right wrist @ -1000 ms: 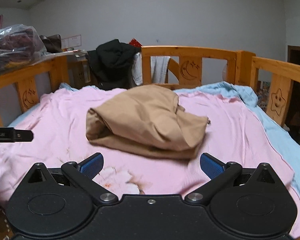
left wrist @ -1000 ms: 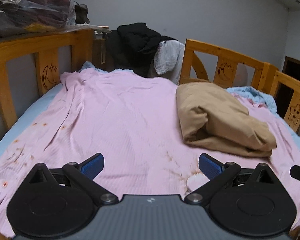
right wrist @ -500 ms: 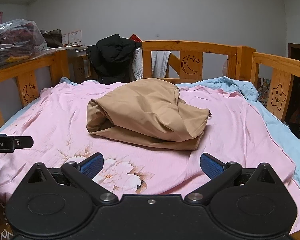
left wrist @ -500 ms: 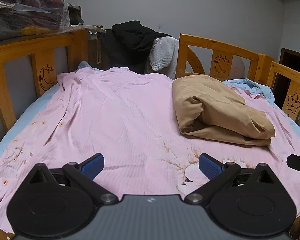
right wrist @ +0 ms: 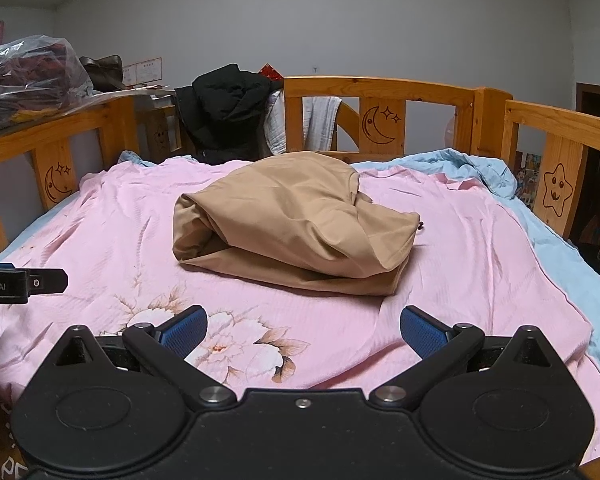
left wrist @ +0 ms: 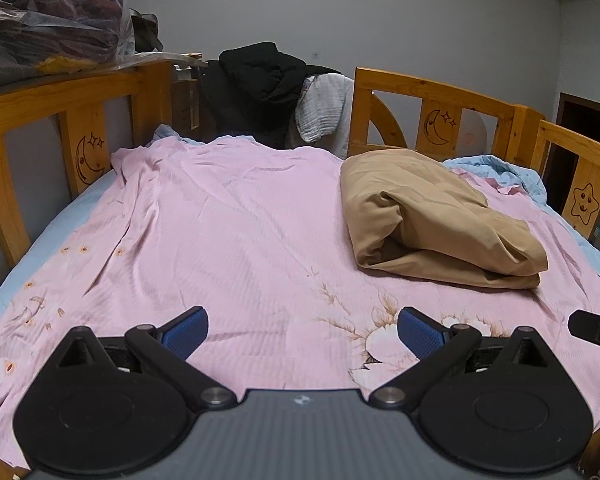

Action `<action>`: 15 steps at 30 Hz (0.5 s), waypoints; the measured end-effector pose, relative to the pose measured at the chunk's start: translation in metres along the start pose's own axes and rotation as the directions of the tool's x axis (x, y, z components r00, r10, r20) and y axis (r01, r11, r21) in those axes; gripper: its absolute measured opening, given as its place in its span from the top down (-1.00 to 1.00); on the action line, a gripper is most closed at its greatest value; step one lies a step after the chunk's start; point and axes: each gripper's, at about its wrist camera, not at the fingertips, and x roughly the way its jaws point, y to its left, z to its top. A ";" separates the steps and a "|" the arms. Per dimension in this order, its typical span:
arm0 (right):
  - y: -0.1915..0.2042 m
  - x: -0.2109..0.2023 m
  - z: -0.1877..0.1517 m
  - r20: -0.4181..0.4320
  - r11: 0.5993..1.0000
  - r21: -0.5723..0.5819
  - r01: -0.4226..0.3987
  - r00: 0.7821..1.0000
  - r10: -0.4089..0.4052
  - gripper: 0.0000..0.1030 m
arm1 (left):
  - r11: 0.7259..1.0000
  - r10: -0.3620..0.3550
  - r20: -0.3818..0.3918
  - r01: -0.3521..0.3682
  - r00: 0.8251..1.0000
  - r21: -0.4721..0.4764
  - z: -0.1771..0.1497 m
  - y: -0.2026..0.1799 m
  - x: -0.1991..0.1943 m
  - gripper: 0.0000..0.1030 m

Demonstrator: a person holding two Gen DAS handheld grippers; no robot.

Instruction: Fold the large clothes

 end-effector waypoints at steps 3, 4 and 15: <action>0.000 0.000 0.000 0.000 1.000 0.001 -0.001 1.000 0.001 -0.99 | 1.000 -0.001 0.001 0.001 1.000 -0.002 0.000 0.000 0.000 -0.99; 0.000 0.000 0.000 -0.001 1.000 0.000 -0.001 1.000 0.001 -0.99 | 1.000 -0.001 0.001 0.001 1.000 -0.002 0.000 0.000 0.000 -0.99; 0.001 0.001 -0.001 -0.003 1.000 0.000 0.000 1.000 0.000 -0.99 | 1.000 -0.001 0.003 0.001 1.000 0.000 0.000 -0.001 0.000 -0.99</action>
